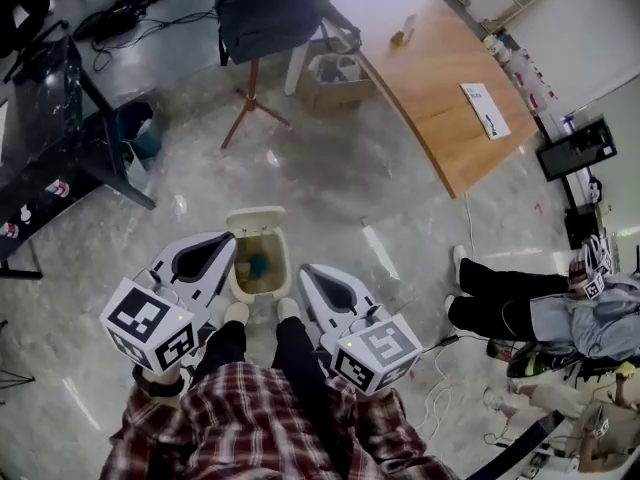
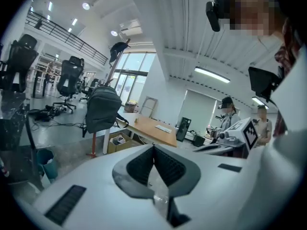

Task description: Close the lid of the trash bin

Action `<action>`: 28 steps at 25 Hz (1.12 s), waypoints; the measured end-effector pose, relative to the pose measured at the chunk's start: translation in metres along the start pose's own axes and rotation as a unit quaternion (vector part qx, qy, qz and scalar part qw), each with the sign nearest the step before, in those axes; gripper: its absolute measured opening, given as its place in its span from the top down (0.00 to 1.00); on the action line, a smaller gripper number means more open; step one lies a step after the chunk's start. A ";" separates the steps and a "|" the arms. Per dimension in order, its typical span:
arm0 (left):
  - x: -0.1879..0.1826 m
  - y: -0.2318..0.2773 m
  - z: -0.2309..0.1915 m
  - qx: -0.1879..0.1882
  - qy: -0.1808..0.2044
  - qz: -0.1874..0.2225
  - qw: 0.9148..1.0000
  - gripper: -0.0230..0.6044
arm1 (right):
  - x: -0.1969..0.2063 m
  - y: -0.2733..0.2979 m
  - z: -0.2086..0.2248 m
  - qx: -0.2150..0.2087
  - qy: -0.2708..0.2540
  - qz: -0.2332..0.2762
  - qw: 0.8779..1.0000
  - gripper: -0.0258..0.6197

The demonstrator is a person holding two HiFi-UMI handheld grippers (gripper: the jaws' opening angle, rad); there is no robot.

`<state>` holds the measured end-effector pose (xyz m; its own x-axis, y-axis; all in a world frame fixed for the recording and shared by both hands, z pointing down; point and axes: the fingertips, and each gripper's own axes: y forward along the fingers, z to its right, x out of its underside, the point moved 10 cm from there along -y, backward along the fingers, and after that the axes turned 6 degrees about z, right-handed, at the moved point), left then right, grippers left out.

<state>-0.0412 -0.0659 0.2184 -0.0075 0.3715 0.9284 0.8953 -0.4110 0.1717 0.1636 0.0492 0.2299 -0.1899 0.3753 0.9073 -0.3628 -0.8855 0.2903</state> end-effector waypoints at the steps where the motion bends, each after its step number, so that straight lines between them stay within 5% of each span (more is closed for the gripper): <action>1: 0.004 0.001 0.003 -0.019 -0.007 0.001 1.000 0.95 | -0.001 0.003 0.009 -0.019 -0.004 -0.010 1.000 0.94; 11: 0.045 0.027 0.036 -0.152 -0.070 0.015 0.986 0.95 | 0.002 0.028 0.084 -0.147 -0.030 -0.081 0.985 0.94; 18: 0.085 0.026 0.028 -0.162 -0.117 0.008 0.980 0.95 | 0.022 0.047 0.111 -0.131 -0.037 -0.114 0.984 0.94; 28: 0.148 0.079 -0.033 -0.168 -0.116 -0.020 0.979 0.95 | 0.080 0.124 0.181 -0.129 -0.033 -0.150 0.980 0.94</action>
<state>0.0136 -0.0702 0.3805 0.0963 0.5560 0.8256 0.6984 -0.6287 0.3419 0.2683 -0.0803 0.3939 0.0161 0.5825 0.8127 -0.6134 -0.6361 0.4681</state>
